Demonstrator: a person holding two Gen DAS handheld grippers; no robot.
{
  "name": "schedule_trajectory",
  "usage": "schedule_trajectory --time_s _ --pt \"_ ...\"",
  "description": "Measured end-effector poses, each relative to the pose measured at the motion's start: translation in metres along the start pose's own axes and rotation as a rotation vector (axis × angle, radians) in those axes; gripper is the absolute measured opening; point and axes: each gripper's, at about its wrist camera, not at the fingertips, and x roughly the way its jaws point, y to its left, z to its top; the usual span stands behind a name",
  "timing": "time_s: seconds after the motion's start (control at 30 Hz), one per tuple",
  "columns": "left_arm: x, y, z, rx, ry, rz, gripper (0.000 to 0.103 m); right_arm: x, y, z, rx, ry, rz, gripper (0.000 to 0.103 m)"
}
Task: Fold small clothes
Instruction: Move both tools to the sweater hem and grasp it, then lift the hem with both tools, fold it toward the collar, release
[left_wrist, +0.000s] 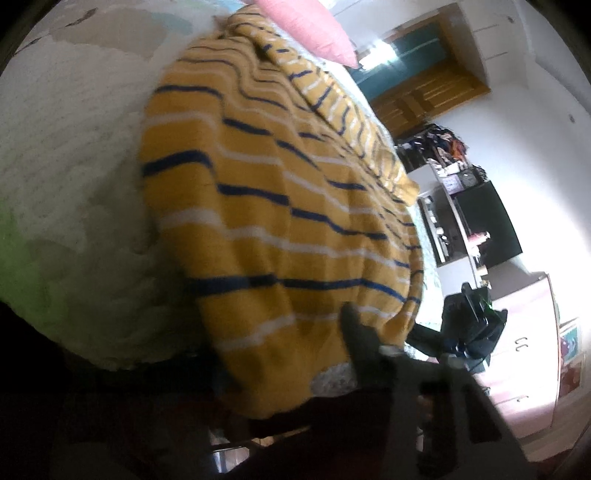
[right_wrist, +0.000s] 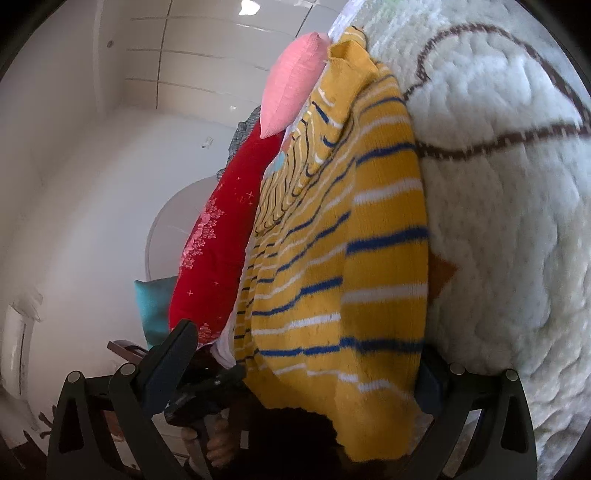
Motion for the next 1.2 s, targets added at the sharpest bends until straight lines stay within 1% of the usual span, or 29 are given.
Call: schedule_trajectory --time_s 0.03,0.07,0.1,0.13,0.17,0.2,0.23,0.27,0.3,0.4,0.53,0.6,0.73,0.9,1.2 --pt "0.0 0.001 0.001 -0.007 -0.001 0.028 0.017 0.002 0.001 -0.002 -0.002 0.005 -0.018 0.102" --pt "-0.001 0.002 -0.001 -0.01 -0.002 0.047 0.012 0.003 0.002 -0.002 -0.008 0.008 -0.036 0.099" --pt "-0.002 0.003 -0.001 -0.017 -0.004 0.059 0.01 0.004 0.006 -0.002 -0.027 0.017 -0.081 0.093" --pt "-0.005 0.003 -0.003 -0.021 -0.008 0.062 0.009 0.004 0.008 -0.001 -0.038 0.023 -0.108 0.089" --pt "-0.008 0.002 -0.003 -0.018 -0.015 0.071 0.009 0.005 0.011 -0.001 -0.054 0.034 -0.146 0.076" --pt "-0.012 0.0 -0.003 -0.011 -0.021 0.078 0.009 0.005 0.013 0.0 -0.073 0.042 -0.183 0.06" --pt "-0.015 -0.004 -0.002 -0.003 -0.031 0.079 0.009 0.004 0.014 0.001 -0.079 0.043 -0.2 0.052" --pt "-0.019 -0.006 -0.001 0.001 -0.037 0.075 0.009 0.002 0.013 0.002 -0.081 0.044 -0.214 0.041" --pt "-0.024 -0.009 0.0 0.005 -0.046 0.066 0.009 0.0 0.014 0.003 -0.083 0.043 -0.226 0.033" --pt "-0.035 -0.022 0.006 0.027 -0.074 0.039 0.009 -0.005 0.019 0.004 -0.107 0.042 -0.232 0.025" --pt "-0.048 -0.036 0.016 0.043 -0.111 0.01 0.009 -0.002 0.042 0.006 -0.186 0.043 -0.237 0.023" --pt "-0.052 -0.038 0.021 0.041 -0.119 -0.001 0.009 -0.002 0.056 0.011 -0.217 0.037 -0.219 0.023" --pt "-0.058 -0.039 0.034 0.033 -0.13 -0.02 0.009 -0.005 0.073 0.024 -0.236 0.019 -0.18 0.022" --pt "-0.064 -0.038 0.053 0.035 -0.161 -0.008 0.009 -0.004 0.086 0.041 -0.243 0.002 -0.145 0.022" --pt "-0.062 -0.039 0.076 0.043 -0.187 0.007 0.009 0.018 0.101 0.053 -0.26 0.004 -0.141 0.022"
